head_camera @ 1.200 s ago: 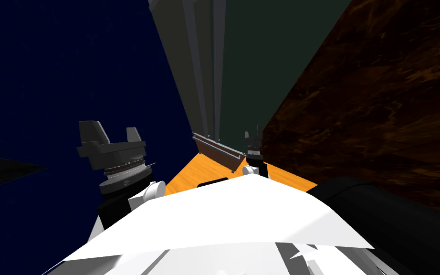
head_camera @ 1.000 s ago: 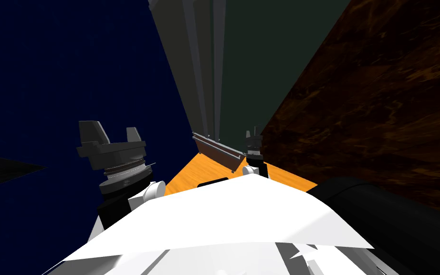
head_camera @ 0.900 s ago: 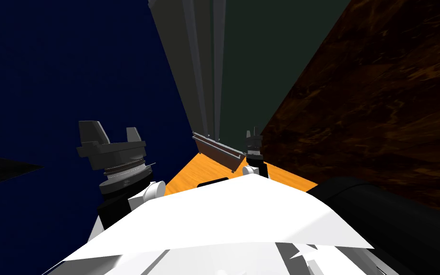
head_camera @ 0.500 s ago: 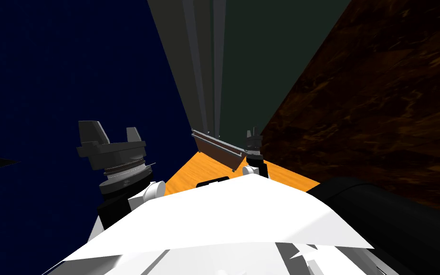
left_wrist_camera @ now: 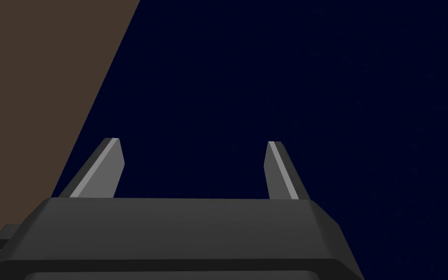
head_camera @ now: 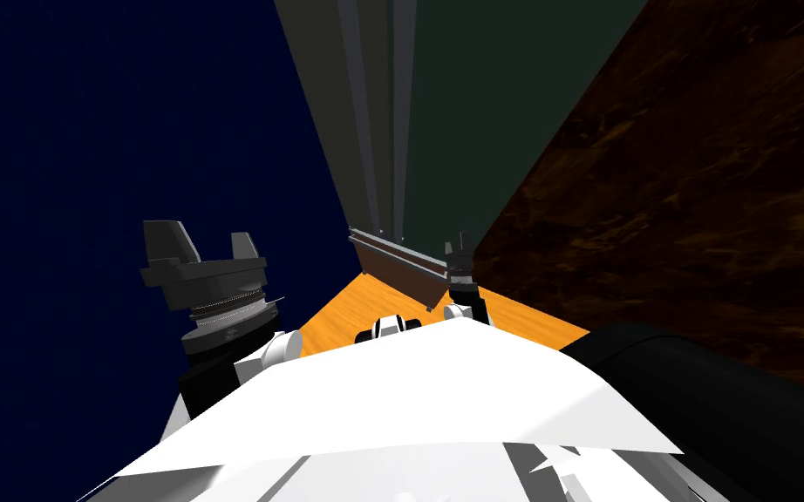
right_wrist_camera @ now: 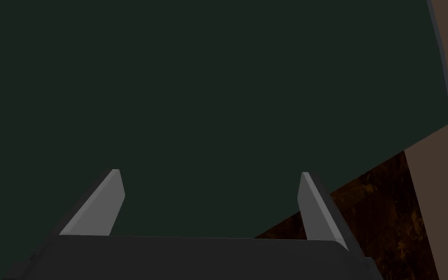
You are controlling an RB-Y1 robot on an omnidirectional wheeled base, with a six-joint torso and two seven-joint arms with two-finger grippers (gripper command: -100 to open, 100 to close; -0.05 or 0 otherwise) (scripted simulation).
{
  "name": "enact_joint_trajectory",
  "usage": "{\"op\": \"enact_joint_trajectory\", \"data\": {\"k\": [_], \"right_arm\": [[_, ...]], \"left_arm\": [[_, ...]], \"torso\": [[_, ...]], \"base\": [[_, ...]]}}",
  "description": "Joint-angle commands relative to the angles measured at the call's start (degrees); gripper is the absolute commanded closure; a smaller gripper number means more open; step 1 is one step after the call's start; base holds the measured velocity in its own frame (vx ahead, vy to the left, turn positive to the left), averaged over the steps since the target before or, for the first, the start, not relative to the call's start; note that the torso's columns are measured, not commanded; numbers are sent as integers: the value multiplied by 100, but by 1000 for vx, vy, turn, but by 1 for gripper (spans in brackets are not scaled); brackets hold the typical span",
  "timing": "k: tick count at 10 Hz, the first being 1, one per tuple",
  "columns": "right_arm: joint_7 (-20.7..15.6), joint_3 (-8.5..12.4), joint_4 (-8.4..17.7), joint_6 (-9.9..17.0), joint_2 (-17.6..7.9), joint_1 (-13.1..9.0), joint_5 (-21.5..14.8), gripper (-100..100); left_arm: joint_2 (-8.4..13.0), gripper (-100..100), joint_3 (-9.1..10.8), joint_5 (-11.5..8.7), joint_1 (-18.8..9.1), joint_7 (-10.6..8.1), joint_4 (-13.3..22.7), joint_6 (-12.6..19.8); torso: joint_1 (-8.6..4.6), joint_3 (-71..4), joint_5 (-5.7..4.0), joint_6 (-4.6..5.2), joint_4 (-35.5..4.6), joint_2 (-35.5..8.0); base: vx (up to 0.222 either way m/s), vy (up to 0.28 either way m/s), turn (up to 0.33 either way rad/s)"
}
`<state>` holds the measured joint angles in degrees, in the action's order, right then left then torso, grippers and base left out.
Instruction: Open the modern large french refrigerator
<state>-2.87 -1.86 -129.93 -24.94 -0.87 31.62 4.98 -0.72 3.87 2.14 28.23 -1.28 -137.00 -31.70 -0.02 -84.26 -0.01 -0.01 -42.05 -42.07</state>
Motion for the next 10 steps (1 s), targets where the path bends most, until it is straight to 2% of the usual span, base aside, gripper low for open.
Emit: {"op": "enact_joint_trajectory", "data": {"k": [1,2,3,4,6,7,8,9,10], "right_arm": [[-12,-56,282,449,-409,2,-378,-100],[-12,-56,282,457,-409,2,-378,-100],[-19,-94,449,674,-545,7,-587,-100],[-19,-94,449,674,-545,7,-587,-100],[-35,-183,848,1055,-778,19,-1010,-100],[-35,-183,848,1199,-778,19,-1092,-100],[-44,-233,1077,1396,-875,25,-1320,-100],[-44,-233,1077,1502,-875,25,-1385,-100],[-54,-288,1264,1702,-959,32,-1607,-100]], "left_arm": [[0,0,0,0,0,0,0,0],[0,0,0,0,0,0,0,0],[0,0,0,0,0,0,0,0],[0,0,0,0,0,0,0,0],[0,0,0,0,0,0,0,0],[0,0,0,0,0,0,0,0],[0,0,0,0,1,0,0,0],[0,0,0,0,0,0,0,0],[0,0,0,0,0,0,0,0]], "torso": [[-1,-26,0,1,-16,-14],[0,-30,0,1,-21,-19],[1,-31,1,2,-23,-20],[3,-31,1,0,-23,-21],[2,-31,1,-1,-23,-20],[0,-30,0,0,-24,-22],[-1,-31,0,3,-24,-22],[1,-31,0,1,-24,-22],[3,-31,1,2,-24,-21]], "base": [[0,-20,110],[2,-16,48],[3,-13,99],[3,-11,59],[3,-18,173],[0,-21,79],[2,-20,120],[2,-21,81],[3,-24,141]]}}
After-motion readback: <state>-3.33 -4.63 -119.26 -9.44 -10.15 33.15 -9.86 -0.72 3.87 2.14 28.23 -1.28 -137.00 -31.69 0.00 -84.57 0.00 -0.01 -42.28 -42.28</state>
